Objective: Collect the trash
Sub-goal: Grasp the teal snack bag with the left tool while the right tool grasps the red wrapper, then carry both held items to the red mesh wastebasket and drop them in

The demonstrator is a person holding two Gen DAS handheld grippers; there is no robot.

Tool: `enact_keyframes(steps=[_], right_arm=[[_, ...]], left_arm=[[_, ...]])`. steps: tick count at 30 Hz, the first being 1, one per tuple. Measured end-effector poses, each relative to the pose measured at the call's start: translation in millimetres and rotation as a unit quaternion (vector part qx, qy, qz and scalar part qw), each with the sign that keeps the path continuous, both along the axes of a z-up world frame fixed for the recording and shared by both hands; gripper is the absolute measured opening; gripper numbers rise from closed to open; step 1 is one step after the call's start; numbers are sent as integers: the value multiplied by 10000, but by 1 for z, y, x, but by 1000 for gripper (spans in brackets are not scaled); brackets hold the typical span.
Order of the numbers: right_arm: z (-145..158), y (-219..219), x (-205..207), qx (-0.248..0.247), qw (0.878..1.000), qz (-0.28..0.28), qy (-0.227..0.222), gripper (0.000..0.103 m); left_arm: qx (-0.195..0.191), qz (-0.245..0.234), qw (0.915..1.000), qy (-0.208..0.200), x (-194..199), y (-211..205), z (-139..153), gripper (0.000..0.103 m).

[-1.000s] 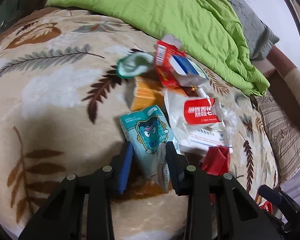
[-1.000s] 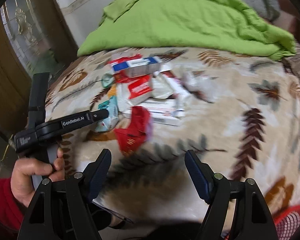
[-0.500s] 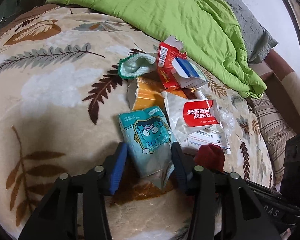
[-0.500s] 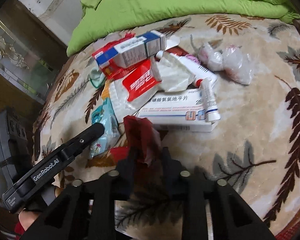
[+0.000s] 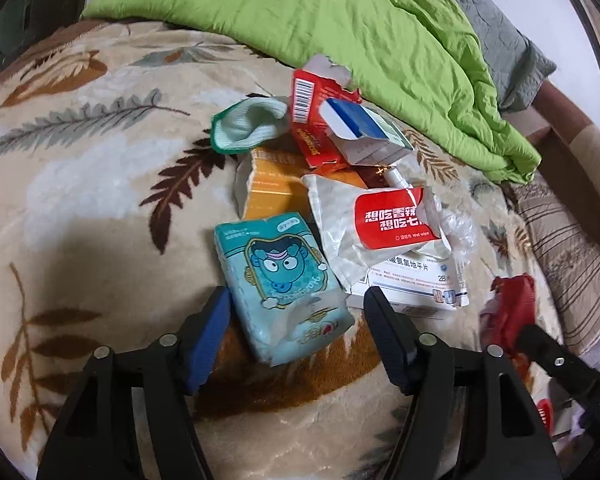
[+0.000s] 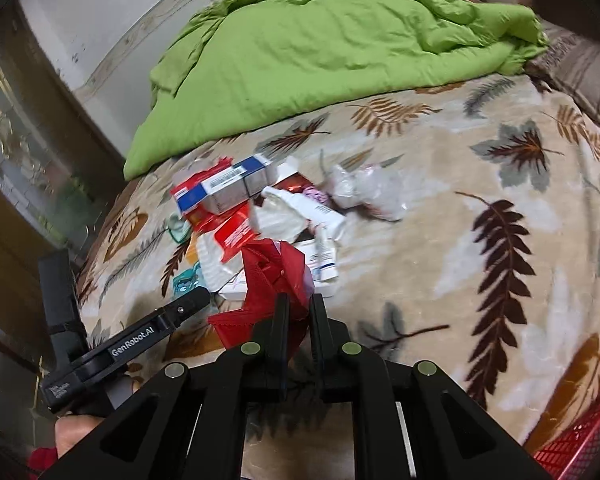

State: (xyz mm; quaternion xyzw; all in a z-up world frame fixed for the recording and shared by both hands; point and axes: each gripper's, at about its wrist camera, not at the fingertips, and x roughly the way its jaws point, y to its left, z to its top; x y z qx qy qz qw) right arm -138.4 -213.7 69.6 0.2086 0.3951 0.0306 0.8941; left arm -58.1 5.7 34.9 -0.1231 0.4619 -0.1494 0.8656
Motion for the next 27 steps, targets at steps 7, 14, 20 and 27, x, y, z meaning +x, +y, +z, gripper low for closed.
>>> enact_keyframes(steps=[7, 14, 20, 27], right_arm=[[3, 6, -4, -152, 9997, 101, -148, 10], [5, 13, -11, -333, 9987, 196, -347, 10], [6, 12, -13, -289, 9986, 181, -399, 10], [6, 13, -14, -292, 9985, 168, -436, 10]], left_arm=[[621, -22, 9978, -247, -3, -7, -2, 45], [548, 54, 9971, -524, -17, 8, 8, 33], [375, -57, 9918, -1219, -41, 9, 34, 33], [237, -354, 9913, -1249, -44, -4, 36, 33]])
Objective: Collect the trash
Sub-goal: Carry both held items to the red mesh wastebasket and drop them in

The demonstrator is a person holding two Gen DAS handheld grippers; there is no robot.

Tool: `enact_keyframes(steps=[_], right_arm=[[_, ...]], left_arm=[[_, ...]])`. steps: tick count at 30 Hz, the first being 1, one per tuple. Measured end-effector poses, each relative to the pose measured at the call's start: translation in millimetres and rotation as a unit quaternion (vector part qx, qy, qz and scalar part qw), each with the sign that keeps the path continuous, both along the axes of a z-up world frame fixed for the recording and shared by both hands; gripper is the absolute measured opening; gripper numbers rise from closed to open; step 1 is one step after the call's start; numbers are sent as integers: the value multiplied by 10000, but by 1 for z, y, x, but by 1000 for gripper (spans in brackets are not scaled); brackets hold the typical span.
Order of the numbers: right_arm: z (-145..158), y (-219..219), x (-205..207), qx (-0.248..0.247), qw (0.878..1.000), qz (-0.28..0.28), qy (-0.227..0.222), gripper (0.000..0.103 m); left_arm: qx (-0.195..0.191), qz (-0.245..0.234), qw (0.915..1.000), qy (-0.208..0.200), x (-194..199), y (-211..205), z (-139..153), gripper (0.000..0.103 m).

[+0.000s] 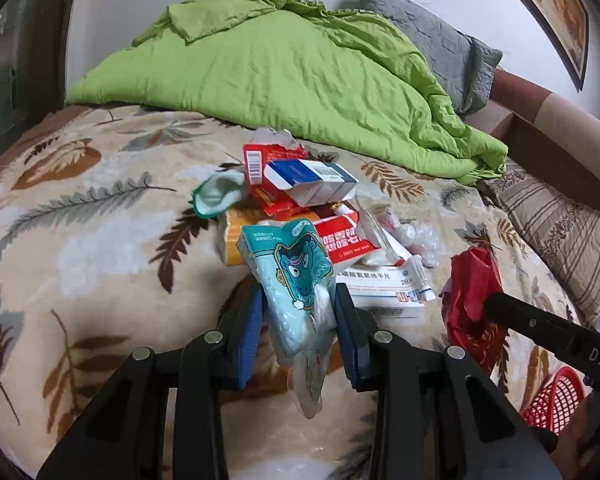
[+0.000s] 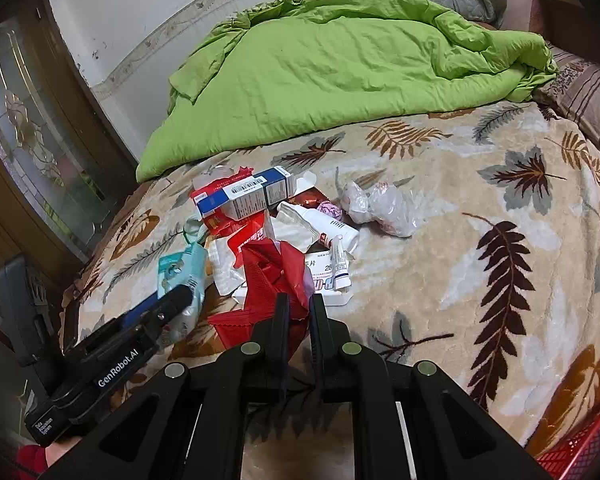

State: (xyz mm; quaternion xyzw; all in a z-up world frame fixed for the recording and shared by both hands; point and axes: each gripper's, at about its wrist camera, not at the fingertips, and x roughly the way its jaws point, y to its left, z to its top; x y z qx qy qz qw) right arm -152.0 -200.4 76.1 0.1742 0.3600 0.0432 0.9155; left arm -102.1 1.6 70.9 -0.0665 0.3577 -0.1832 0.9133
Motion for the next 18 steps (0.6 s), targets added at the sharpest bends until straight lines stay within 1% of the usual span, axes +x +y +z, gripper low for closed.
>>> enact_keyframes(steps=[6, 8, 11, 14, 18], right_arm=[[0, -1, 0, 18, 10000, -23, -10, 10], [1, -4, -2, 87, 9999, -48, -19, 10], [1, -16, -9, 302, 9995, -119, 6, 10], [6, -37, -29, 395, 9989, -268, 8, 10], [15, -74, -67, 473, 9972, -582, 2, 10]], left_arm=[[-32, -156, 9999, -41, -4, -6, 1, 33], [-36, -252, 9996, -78, -7, -8, 2, 33], [-144, -506, 9986, -81, -12, -16, 5, 33], [-158, -927, 9955, -139, -23, -33, 9, 33], [-285, -1596, 9867, -121, -44, -63, 18, 34]])
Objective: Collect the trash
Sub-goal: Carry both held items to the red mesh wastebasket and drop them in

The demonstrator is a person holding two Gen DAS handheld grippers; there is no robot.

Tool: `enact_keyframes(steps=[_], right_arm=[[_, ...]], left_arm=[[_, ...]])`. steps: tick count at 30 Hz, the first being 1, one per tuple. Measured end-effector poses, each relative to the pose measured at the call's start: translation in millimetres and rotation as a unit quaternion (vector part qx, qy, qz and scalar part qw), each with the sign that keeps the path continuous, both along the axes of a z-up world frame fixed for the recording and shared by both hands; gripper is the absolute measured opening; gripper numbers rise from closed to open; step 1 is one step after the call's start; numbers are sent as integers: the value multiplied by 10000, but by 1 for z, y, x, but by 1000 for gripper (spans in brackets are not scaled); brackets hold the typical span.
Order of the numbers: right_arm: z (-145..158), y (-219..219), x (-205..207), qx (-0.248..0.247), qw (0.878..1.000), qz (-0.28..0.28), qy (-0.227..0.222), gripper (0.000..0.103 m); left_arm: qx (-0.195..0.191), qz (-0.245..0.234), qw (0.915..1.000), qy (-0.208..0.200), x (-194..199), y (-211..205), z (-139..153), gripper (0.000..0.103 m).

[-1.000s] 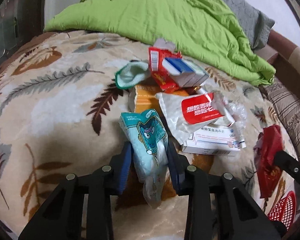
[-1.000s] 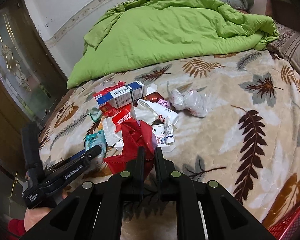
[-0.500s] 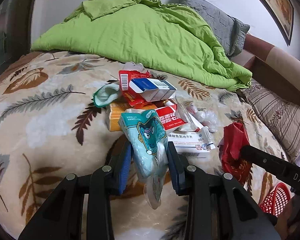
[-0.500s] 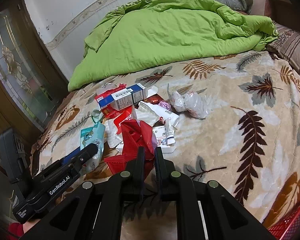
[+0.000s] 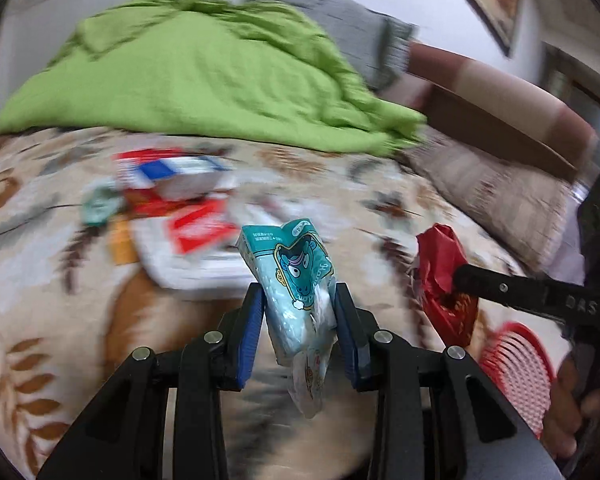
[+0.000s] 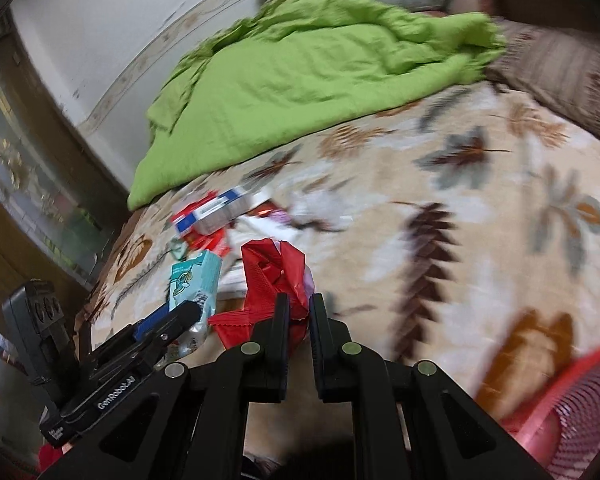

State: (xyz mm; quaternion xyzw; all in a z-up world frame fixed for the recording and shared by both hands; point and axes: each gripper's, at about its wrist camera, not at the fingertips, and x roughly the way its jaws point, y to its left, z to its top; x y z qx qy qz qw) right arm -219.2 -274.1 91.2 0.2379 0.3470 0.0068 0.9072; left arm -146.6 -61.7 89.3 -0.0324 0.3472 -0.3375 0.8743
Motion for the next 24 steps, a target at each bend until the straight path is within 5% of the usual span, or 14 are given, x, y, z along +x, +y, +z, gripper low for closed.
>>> enact_keyframes(steps=[5, 10, 17, 19, 21, 24], right_arm=[[10, -57, -68, -62, 9978, -650, 146, 10], [5, -105, -133, -171, 9889, -1395, 476, 10], [-22, -141, -189, -190, 9747, -1983, 1019, 13], [-26, -146, -196, -149, 9724, -2052, 1097, 24], [-24, -150, -205, -212, 9692, -2200, 1085, 54], [-19, -151, -209, -364, 9680, -2273, 1000, 59]], left_arm=[[-138, -1127, 9935, 5, -42, -56, 21, 35], [-158, -2206, 9749, 252, -89, -120, 28, 36], [155, -2985, 9520, 665, -134, -189, 10, 42], [247, -3064, 9494, 651, -142, -198, 8, 53], [248, -3075, 9489, 670, -143, -201, 7, 60], [214, -3035, 9497, 736, -144, -199, 9, 66]])
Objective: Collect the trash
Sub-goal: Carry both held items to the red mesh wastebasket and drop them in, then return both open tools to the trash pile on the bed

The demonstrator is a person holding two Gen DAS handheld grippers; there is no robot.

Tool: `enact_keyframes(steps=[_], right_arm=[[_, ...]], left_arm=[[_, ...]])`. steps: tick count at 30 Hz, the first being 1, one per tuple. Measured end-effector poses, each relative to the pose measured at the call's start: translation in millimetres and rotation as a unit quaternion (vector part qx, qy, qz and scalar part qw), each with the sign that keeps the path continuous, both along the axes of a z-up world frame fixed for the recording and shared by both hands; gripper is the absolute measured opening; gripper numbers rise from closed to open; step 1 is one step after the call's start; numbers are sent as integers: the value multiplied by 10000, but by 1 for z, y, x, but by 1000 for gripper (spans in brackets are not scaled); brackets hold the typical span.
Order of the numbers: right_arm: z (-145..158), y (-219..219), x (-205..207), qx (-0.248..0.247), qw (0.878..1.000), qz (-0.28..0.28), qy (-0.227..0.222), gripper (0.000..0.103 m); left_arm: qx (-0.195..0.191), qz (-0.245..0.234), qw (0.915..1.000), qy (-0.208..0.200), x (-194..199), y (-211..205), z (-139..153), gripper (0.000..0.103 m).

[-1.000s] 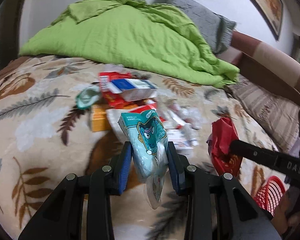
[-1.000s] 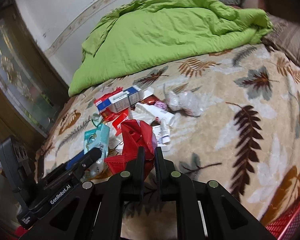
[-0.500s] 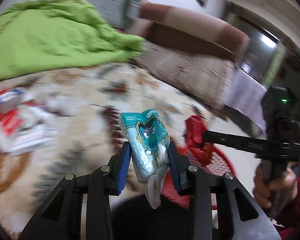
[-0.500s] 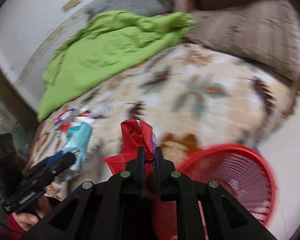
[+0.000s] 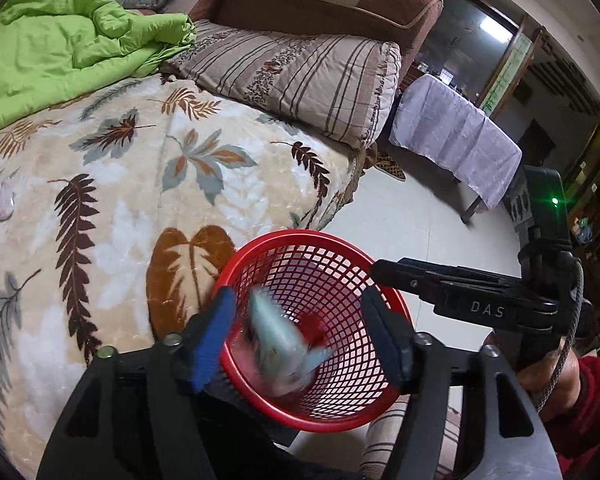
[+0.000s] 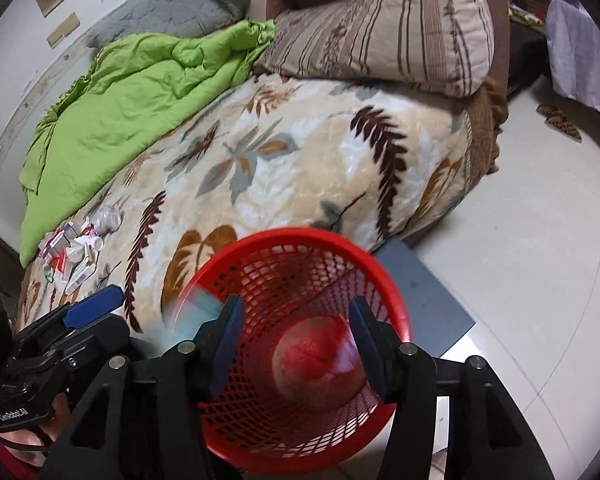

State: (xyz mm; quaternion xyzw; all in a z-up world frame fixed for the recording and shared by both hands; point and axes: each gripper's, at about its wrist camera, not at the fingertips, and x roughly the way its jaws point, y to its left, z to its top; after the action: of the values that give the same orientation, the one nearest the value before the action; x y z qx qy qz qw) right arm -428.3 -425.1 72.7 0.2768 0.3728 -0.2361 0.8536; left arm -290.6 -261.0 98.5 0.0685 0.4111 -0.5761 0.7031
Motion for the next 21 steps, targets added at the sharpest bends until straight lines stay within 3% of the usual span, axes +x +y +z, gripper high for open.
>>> enact_keyframes(steps=[10, 21], right_arm=[[14, 16, 28, -11, 9991, 316, -285, 59], [37, 87, 104, -138, 9854, 1591, -596, 59]], left_arm=[[-60, 611, 9979, -226, 19, 33, 11, 72], [-80, 1634, 9856, -439, 74, 111, 19, 74]])
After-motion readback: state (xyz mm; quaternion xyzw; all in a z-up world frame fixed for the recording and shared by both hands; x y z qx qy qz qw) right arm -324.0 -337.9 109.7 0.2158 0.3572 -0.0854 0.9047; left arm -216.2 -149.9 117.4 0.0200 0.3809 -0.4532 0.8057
